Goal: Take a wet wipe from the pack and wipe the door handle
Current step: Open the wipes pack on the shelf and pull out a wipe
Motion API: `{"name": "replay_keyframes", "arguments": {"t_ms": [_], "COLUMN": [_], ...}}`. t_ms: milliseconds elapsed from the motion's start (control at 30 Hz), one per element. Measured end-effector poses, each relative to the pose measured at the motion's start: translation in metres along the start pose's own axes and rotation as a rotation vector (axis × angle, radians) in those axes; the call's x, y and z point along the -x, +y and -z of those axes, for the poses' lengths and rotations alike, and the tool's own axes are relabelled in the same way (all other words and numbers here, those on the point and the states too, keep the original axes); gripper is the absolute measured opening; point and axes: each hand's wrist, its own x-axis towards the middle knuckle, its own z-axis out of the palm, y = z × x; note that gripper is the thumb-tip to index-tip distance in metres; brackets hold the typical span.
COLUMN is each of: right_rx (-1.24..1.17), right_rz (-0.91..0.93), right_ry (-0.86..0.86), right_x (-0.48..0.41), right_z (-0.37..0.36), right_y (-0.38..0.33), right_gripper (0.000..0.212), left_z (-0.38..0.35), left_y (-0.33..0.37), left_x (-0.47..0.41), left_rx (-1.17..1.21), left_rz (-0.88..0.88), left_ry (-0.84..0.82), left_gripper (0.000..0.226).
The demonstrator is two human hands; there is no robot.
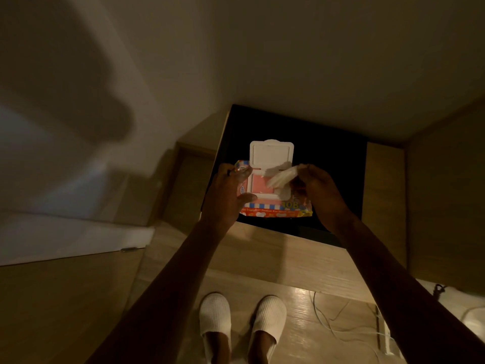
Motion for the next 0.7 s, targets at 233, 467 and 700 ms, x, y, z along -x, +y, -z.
{"name": "replay_keyframes", "arguments": {"t_ms": [233, 467, 700], "right_rx": [0.412, 0.382, 0.357], "right_rz": [0.184, 0.259, 0.144], "right_ry": [0.052, 0.064, -0.077], "right_x": [-0.004, -0.006, -0.015], "right_z": [-0.004, 0.0, 0.03], "right_y": [0.004, 0.001, -0.03], "right_gripper": [0.051, 0.05, 0.043], "left_z": [0.002, -0.002, -0.007], "left_y": [0.003, 0.01, 0.014], "left_x": [-0.001, -0.004, -0.005], "left_rx": [-0.062, -0.075, -0.077], "left_rz": [0.01, 0.041, 0.088], "left_ry": [0.005, 0.067, 0.078], "left_gripper": [0.063, 0.061, 0.061]}}
